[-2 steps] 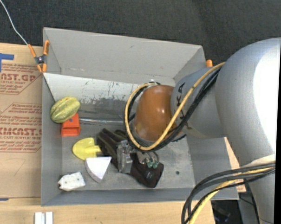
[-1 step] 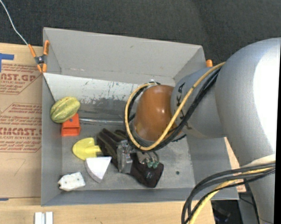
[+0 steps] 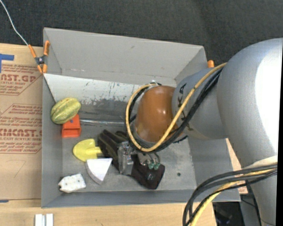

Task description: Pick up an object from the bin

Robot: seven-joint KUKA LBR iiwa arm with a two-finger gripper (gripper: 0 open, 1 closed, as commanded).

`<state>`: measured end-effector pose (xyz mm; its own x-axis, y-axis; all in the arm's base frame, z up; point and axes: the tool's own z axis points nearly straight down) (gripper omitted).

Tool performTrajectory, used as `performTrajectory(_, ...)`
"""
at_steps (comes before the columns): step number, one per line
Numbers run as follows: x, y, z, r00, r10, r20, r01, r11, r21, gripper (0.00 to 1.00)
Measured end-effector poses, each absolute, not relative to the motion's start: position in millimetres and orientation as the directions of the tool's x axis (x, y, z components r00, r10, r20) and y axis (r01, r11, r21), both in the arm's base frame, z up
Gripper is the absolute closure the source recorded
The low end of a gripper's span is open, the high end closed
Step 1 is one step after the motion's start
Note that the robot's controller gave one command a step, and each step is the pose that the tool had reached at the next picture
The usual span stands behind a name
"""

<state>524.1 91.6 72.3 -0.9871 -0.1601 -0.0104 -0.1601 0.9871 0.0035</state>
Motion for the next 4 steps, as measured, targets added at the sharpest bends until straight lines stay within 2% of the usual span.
performTrajectory(2,524.1,91.6,72.3,-0.987,-0.16,-0.01,-0.16,0.987,0.003,1.0)
performTrajectory(3,526.7,83.3,72.3,-0.943,-0.332,-0.018,-0.332,0.943,0.003,1.0)
performTrajectory(4,524.8,82.4,70.1,-0.943,-0.332,-0.012,-0.332,0.943,0.003,0.0)
